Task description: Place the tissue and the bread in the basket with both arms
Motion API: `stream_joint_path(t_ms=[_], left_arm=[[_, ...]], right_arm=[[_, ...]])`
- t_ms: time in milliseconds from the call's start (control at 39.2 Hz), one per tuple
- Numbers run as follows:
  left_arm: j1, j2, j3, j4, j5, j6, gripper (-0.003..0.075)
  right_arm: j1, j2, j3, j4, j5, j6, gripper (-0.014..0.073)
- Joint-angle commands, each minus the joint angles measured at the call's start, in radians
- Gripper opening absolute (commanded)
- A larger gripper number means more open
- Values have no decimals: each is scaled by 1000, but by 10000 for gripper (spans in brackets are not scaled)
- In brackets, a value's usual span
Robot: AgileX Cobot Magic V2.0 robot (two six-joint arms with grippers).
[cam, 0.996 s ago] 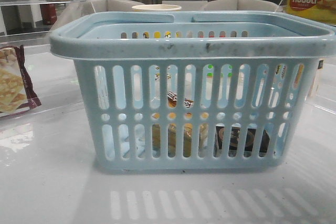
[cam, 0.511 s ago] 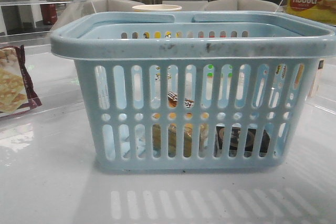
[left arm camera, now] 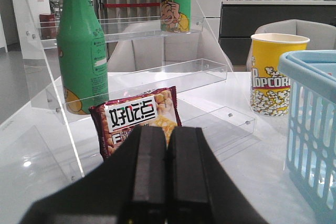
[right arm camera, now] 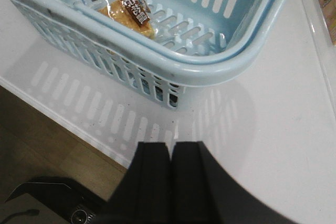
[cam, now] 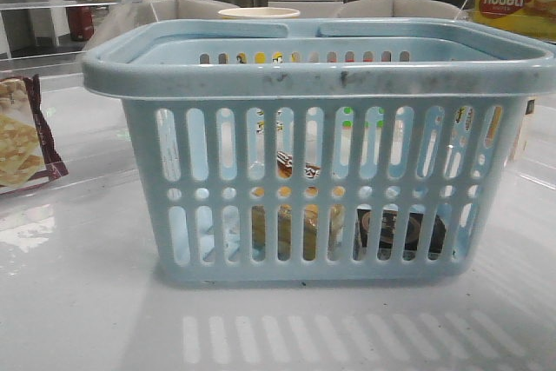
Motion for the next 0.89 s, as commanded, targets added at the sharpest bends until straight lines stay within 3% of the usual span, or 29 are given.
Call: stream_joint_path(t_ms=[0, 868], left_arm=[[3, -20, 0, 0, -90, -12, 90], [3, -18, 0, 0, -90, -12, 90]], right_arm=[[-2, -3, -27, 5, -59, -1, 29], [-2, -27, -27, 5, -60, -2, 29]])
